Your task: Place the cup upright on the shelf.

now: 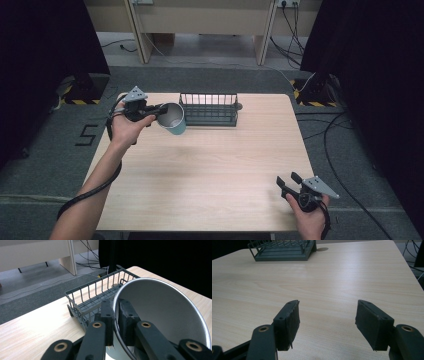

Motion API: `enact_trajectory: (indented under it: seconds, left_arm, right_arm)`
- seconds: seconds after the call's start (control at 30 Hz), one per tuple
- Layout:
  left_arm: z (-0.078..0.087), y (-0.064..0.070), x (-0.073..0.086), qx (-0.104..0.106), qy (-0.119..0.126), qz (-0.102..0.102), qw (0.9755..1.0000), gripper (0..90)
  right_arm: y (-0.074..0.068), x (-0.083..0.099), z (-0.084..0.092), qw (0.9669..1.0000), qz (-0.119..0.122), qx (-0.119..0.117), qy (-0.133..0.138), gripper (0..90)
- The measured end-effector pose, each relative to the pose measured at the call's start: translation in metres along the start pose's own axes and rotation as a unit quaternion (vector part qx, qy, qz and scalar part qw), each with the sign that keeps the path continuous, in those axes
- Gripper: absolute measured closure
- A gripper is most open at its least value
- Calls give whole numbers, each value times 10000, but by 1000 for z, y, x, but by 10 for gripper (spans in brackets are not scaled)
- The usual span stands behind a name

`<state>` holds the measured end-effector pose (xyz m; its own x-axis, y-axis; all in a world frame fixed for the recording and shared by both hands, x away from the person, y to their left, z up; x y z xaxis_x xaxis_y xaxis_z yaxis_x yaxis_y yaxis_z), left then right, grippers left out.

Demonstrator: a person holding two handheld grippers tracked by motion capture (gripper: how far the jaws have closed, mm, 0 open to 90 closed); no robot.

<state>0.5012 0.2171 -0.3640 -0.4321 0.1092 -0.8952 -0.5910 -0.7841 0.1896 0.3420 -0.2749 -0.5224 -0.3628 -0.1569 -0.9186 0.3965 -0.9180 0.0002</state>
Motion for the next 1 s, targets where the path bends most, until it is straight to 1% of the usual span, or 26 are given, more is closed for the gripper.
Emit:
enact_trajectory:
  seconds: [0.57,0.8,1.0]
  left_arm:
    - [-9,-1,-12,-32,49,1,10000,826]
    - [-12,-5,-22,-84,85,-6,9999,826]
    - [-14,-5,-28,-95,106,-11,9999,826]
  right_arm:
    - [-1,0,0,10000,-23,-16,-19,364]
    - [-1,0,0,10000,-18,-16,-25,366]
    - [0,0,-1,10000,-13,-24,-21,366]
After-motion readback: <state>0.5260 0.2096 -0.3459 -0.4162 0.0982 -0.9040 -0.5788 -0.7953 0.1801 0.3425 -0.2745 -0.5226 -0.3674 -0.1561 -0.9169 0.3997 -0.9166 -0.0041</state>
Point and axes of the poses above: each handheld gripper's, and its own axes: z roughly backward along the jaws, x roughly out of its underside, y roughly to its right, the point moved 3 cm from there along -z, roughly forward along the jaws, and after that the axes turned 8 degrees about z, right-handed, at the moved point
